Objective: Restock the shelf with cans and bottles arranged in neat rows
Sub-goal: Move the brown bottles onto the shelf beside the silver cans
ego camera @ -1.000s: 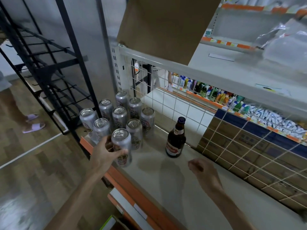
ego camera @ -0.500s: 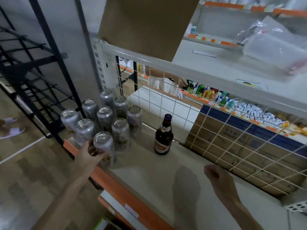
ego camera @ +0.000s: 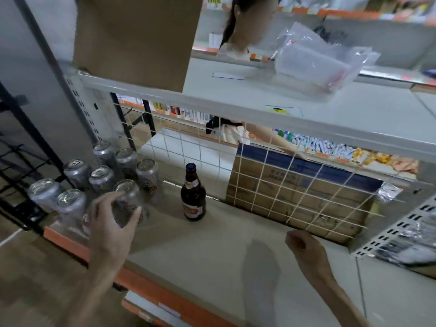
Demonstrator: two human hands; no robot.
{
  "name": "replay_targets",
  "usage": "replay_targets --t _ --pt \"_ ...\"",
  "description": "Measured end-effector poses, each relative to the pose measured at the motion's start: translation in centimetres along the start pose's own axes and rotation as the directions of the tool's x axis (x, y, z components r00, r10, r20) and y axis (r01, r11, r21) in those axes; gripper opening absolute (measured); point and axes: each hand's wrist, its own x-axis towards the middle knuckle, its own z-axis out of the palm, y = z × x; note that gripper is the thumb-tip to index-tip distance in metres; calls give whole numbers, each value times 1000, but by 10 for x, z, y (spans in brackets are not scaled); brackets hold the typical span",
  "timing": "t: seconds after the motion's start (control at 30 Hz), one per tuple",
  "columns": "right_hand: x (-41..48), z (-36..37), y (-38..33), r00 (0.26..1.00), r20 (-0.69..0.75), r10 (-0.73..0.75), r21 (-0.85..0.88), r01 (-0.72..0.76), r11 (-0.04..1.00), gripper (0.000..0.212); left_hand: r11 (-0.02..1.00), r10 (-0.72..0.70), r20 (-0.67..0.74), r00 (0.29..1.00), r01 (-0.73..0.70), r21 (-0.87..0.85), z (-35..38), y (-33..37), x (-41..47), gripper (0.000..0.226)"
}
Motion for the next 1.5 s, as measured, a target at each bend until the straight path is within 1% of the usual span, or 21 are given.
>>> replay_targets --t 0.07,0.13,0.2,0.23,0.3,0.33,0.37,0.43,0.6,0.67,0.73,0.83,0.9,0.97,1.0,1.03,1.1,1.17,1.2,1.33,1.5 --pt "-5 -6 0 1000 -12 0 15 0 1000 12 1000 -5 194 981 8 -11 21 26 14 55" --pt "-10 -15 1 1000 -30 -8 25 9 1000 13 998 -20 347 938 38 -46 47 49 33 61" --pt "-15 -27 3 999 -51 -12 21 13 1000 15 991 -24 418 908 78 -113 69 68 50 64" --pt "-17 -35 4 998 -63 -4 23 6 1000 16 985 -21 427 904 90 -144 79 72 57 61" --pt "-20 -53 6 996 -90 8 22 -6 1000 15 992 -24 398 917 71 -105 88 83 63 42" --pt "-22 -63 8 994 -108 7 18 -5 1000 14 998 -31 368 929 50 -44 91 84 65 33" --pt "-23 -73 12 992 -129 10 17 -8 1000 14 1000 -19 347 938 25 -14 93 89 66 28" --pt "-26 -86 17 988 -151 30 23 -27 999 12 998 -59 353 934 52 29 94 87 69 24" --pt "-33 -113 30 974 -211 82 13 -81 997 10 997 -58 333 941 69 -22 94 88 76 8" --pt "-35 -124 38 967 -232 108 -4 -112 994 11 994 -57 332 942 84 -69 94 88 75 17" --pt "-37 -134 45 956 -264 126 -8 -133 991 14 994 -54 332 942 82 -69 92 89 76 17" --pt "-43 -146 51 944 -295 151 -4 -159 987 18 999 -38 361 932 34 18 87 92 81 13" --pt "-46 -148 53 936 -311 163 4 -171 985 21 996 -5 360 933 -27 83 85 100 80 20" --pt "-46 -148 54 925 -338 173 14 -179 984 22 990 101 254 962 -123 72 89 118 66 39" --pt "-43 -147 53 919 -355 170 12 -178 984 21 980 183 218 959 -194 31 95 133 54 40" --pt "-41 -146 51 916 -367 159 0 -171 985 19 968 249 238 939 -249 -27 104 150 39 37" --pt "-35 -143 46 919 -373 130 -24 -150 988 17 949 311 382 870 -262 -175 127 186 9 30" --pt "-31 -143 38 915 -389 101 -31 -123 992 15 942 334 533 777 -257 -216 155 222 -22 31" --pt "-30 -145 34 912 -400 94 -24 -113 993 14 933 360 575 735 -276 -232 169 238 -37 33" --pt "-34 -167 36 891 -448 79 -1 -88 996 17 890 453 646 614 -349 -292 207 291 -92 38" --pt "-61 -213 63 864 -484 134 2 -152 988 19 846 533 684 499 -339 -412 237 347 -153 37"
